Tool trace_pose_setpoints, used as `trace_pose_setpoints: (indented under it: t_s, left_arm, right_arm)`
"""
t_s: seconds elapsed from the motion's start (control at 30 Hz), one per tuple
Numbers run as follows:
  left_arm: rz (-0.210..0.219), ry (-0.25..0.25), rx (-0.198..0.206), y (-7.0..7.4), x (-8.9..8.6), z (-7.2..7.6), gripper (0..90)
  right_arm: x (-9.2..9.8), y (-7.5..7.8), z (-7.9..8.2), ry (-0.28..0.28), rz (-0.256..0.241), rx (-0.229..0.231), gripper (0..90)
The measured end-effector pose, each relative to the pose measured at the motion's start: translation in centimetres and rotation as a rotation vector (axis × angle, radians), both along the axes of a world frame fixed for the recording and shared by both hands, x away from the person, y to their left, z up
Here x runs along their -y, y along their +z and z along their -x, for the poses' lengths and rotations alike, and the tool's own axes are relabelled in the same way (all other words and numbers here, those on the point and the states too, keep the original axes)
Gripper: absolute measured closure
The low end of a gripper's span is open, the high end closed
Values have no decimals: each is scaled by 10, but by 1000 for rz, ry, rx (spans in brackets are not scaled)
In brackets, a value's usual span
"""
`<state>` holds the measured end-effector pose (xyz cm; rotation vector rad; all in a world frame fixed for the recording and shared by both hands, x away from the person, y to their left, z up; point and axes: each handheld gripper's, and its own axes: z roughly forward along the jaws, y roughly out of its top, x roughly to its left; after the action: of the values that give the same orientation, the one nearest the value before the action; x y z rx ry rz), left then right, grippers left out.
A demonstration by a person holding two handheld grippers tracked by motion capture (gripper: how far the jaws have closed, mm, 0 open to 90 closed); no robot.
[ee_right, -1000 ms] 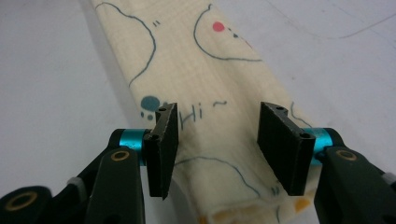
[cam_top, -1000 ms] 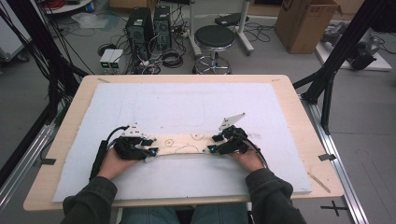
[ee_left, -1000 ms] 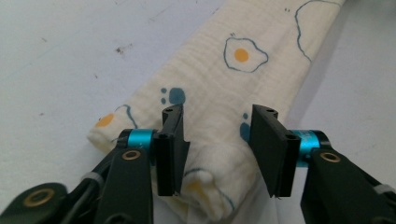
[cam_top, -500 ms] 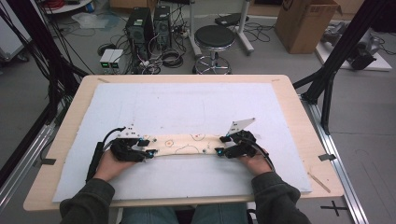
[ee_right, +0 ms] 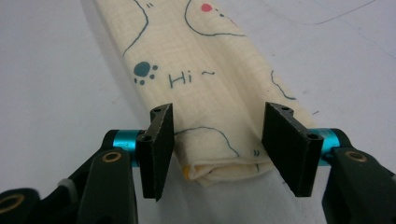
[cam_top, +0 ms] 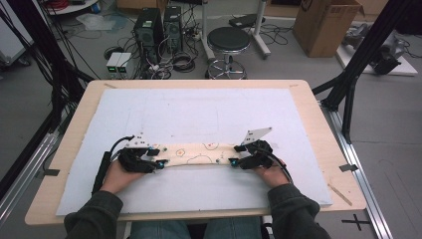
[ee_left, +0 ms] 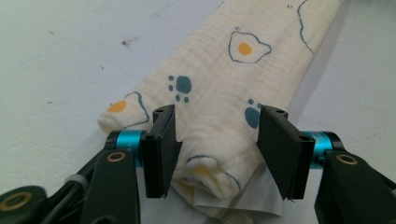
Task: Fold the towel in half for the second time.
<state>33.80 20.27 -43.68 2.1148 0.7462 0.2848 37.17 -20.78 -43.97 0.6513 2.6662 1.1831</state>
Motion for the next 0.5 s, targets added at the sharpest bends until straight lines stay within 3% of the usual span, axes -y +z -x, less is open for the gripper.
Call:
trace_pose_setpoints:
  t_s: [0.13, 0.23, 0.3, 0.4, 0.5]
  left_arm:
    - [35, 13, 17, 8, -5, 2, 431]
    - [55, 35, 37, 16, -8, 0, 404]
    - [91, 55, 54, 19, -9, -2, 397]
    - [110, 80, 53, 21, -11, -6, 400]
    - [95, 134, 43, 17, -12, -12, 436]
  right_arm:
    - [1, 6, 1, -25, -29, 0, 371]
    - [7, 18, 1, -52, -96, -2, 362]
    - [11, 25, -1, -69, -130, 9, 361]
    - [15, 32, -8, -99, -137, 4, 360]
    - [16, 32, -18, -149, -117, -8, 384]
